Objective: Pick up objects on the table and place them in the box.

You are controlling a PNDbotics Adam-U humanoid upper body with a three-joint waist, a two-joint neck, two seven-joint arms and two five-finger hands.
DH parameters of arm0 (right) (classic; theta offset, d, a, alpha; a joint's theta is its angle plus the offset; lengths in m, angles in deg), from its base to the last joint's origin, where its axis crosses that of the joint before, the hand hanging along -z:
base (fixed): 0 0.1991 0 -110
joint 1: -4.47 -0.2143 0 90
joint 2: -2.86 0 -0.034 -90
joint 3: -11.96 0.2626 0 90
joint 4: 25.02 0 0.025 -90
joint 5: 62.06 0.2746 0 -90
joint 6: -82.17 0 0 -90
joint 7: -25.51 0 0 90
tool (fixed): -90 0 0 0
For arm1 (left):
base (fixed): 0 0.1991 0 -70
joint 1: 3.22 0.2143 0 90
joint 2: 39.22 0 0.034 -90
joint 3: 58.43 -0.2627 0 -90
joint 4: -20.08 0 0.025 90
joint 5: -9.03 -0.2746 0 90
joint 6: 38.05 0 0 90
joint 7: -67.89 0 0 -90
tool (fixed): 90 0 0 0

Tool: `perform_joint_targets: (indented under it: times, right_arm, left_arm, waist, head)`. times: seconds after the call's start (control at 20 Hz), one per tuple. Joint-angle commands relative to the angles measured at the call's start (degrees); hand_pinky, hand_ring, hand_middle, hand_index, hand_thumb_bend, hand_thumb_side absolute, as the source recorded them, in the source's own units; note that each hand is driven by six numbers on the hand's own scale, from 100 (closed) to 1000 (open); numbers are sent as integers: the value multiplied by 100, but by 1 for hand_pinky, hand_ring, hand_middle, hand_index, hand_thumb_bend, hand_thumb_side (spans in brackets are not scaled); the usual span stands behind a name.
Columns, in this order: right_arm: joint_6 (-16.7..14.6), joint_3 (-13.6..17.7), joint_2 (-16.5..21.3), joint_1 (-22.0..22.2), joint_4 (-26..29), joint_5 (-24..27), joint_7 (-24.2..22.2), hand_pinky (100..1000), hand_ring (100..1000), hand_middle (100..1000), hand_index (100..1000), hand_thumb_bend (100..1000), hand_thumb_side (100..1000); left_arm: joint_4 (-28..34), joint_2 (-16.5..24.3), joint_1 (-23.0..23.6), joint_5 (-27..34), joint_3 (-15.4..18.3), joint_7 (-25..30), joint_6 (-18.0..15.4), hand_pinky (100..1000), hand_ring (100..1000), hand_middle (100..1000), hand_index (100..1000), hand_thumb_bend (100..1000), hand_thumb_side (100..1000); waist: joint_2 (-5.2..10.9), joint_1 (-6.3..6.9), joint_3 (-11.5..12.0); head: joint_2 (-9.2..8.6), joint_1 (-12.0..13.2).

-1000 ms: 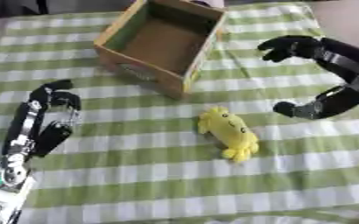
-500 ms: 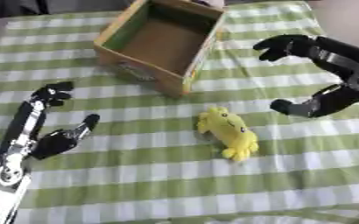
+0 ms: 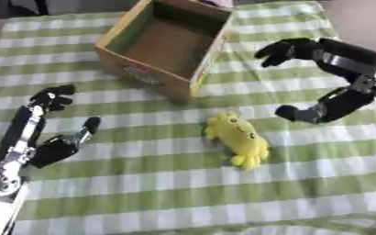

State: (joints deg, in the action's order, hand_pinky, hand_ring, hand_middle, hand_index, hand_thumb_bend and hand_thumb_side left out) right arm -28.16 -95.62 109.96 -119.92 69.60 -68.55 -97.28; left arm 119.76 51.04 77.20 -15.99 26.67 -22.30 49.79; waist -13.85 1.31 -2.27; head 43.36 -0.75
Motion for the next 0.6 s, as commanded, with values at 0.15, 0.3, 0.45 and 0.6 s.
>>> perform_joint_targets:
  times: [0.15, 0.3, 0.45, 0.6]
  right_arm:
    - [-124, -196, 137, -217, -126, -160, -215, 837, 838, 883, 958, 332, 242]
    - [-222, -351, 112, -299, -252, -281, -353, 838, 838, 882, 958, 328, 241]
    - [-337, -518, 67, -388, -404, -417, -516, 839, 838, 882, 957, 326, 240]
    - [-462, -640, 5, -465, -577, -568, -666, 840, 839, 881, 956, 320, 237]
  left_arm:
    - [98, 113, -66, 43, 19, 38, -1, 780, 769, 771, 887, 473, 538]
    - [95, 115, -66, 51, 10, 55, -1, 779, 766, 769, 887, 471, 543]
    - [88, 112, -66, 54, -2, 78, -3, 777, 763, 768, 887, 459, 545]
    - [79, 109, -66, 59, -11, 101, 0, 777, 760, 766, 886, 449, 548]
  waist:
    - [85, -22, 19]
    - [83, -34, 20]
    - [80, -44, 19]
    - [77, -47, 19]
  head:
    - [75, -32]
    - [76, -31]
    - [76, -25]
    - [76, -22]
